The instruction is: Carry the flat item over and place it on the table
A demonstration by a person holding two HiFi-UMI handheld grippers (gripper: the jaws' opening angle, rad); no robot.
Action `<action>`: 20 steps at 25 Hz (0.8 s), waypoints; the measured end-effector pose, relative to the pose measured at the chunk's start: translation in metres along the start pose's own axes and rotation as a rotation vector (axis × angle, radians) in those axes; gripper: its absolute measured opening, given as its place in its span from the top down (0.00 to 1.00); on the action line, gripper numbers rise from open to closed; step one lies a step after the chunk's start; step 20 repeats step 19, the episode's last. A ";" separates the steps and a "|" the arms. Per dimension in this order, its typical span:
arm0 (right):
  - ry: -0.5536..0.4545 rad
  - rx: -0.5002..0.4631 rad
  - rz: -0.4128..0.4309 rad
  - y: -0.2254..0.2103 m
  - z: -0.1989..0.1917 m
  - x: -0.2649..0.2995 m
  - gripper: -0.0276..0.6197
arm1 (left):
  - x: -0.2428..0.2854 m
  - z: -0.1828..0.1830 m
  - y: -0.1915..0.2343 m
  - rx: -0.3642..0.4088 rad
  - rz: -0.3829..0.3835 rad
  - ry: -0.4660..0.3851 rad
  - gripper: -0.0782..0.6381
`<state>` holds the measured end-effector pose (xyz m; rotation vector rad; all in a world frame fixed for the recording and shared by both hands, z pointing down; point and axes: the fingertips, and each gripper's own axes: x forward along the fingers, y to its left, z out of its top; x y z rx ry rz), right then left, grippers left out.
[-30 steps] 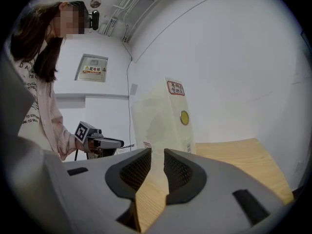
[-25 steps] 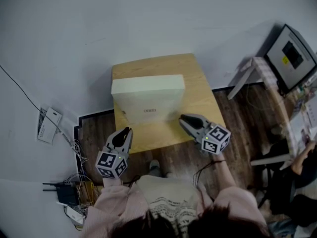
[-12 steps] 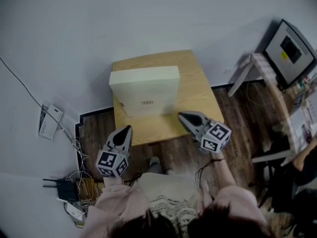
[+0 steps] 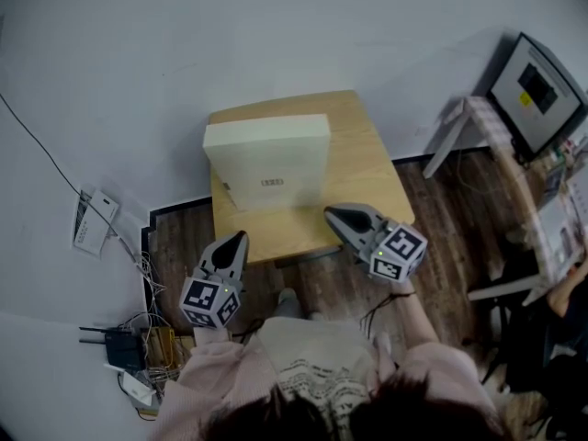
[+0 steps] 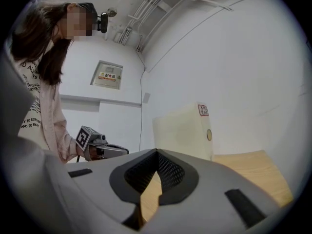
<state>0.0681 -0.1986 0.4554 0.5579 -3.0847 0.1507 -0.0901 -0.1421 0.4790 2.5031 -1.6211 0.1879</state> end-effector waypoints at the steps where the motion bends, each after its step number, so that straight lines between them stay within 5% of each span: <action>1: -0.001 -0.002 0.001 0.001 0.001 0.000 0.97 | 0.000 0.001 0.000 0.001 0.002 -0.003 0.90; 20: -0.003 -0.011 0.003 -0.001 -0.001 -0.005 0.97 | 0.007 0.006 -0.010 0.009 -0.010 -0.015 0.90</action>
